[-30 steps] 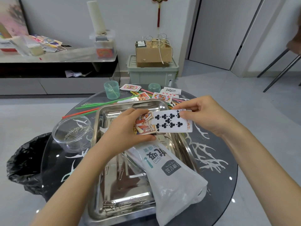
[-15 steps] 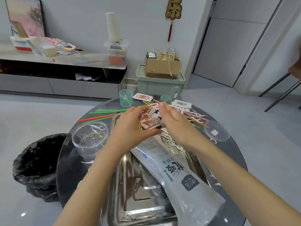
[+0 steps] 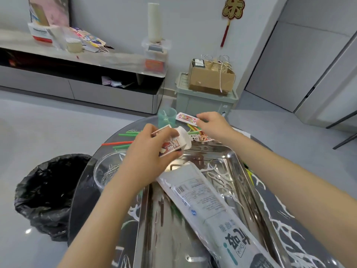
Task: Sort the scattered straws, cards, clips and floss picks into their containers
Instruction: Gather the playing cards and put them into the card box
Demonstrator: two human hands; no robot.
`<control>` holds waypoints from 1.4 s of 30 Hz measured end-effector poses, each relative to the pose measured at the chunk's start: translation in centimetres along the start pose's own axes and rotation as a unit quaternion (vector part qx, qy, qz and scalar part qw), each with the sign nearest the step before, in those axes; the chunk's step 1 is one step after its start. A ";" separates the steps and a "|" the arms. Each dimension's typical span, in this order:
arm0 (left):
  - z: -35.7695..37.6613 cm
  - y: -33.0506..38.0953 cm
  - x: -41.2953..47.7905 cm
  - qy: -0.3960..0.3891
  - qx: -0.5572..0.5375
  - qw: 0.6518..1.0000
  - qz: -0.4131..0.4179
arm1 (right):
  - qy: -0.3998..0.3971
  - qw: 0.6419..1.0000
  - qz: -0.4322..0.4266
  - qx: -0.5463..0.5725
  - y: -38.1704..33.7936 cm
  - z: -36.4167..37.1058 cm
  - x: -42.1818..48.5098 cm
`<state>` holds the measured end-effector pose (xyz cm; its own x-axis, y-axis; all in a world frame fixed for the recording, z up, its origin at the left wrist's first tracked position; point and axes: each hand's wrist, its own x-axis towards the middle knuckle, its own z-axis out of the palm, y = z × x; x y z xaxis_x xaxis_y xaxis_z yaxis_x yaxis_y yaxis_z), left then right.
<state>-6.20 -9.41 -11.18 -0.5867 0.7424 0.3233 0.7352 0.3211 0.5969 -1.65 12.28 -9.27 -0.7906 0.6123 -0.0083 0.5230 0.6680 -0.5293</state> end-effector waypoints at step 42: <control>-1.3 -3.2 2.5 -0.007 -0.052 0.998 -0.027 | -0.034 0.960 -0.063 0.271 -1.4 -3.7 -4.9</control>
<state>-10.45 -9.31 -11.32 -0.6188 0.7343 0.2793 0.6634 0.2980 0.6863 2.67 9.92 -5.39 -0.8656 0.4991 0.0397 0.1926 0.4052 -0.8937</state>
